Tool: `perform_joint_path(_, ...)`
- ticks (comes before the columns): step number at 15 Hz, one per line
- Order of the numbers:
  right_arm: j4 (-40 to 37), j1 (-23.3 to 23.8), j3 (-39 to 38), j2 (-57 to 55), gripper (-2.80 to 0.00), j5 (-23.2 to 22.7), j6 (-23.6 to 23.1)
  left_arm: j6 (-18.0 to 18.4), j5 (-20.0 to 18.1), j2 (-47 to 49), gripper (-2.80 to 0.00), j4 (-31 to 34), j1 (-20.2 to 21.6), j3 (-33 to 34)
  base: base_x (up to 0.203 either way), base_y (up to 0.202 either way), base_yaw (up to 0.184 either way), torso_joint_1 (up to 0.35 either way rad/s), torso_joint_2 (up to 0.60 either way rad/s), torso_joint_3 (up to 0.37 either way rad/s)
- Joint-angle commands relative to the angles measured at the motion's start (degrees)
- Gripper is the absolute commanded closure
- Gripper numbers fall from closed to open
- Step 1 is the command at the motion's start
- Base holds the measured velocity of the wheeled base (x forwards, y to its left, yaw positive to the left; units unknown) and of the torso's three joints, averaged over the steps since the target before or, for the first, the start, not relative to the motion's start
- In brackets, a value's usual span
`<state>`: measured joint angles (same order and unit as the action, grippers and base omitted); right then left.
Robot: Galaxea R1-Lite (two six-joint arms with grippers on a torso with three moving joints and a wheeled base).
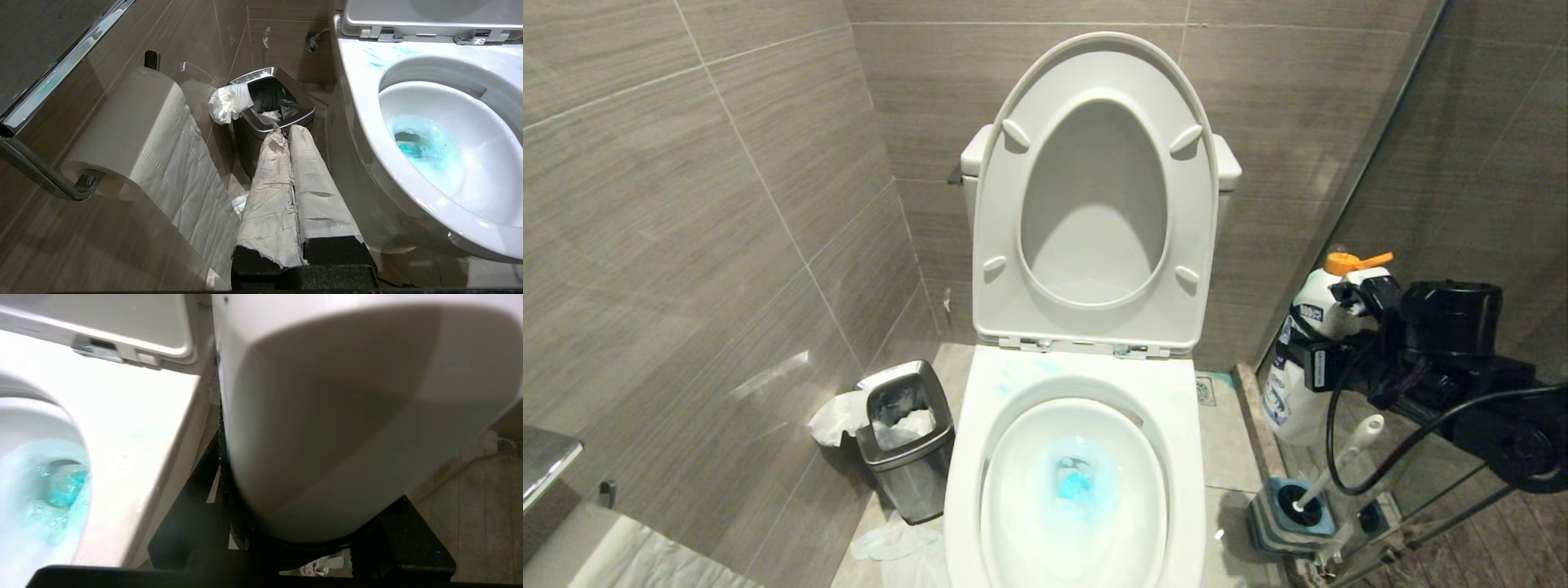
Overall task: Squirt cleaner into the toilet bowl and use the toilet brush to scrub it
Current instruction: Place the cleaning agent on the floor
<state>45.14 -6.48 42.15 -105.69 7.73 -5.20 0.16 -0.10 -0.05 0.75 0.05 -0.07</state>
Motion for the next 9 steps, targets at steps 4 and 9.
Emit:
perform_joint_path(4, 6.57, 3.11, 5.34, -12.31, 0.0, -1.98, -1.26, -0.08, 0.01, 0.05, 0.0, 0.03, 0.04, -0.01, 0.0, 0.0, 0.0, 0.0, 0.0, 0.0)
perform_joint_path(9, 6.81, 3.76, 9.45, -15.81, 0.0, -2.28, -1.26, -0.08, 0.01, 0.05, 0.0, 0.04, 0.03, -0.01, 0.0, 0.0, 0.0, 0.0, 0.0, 0.0)
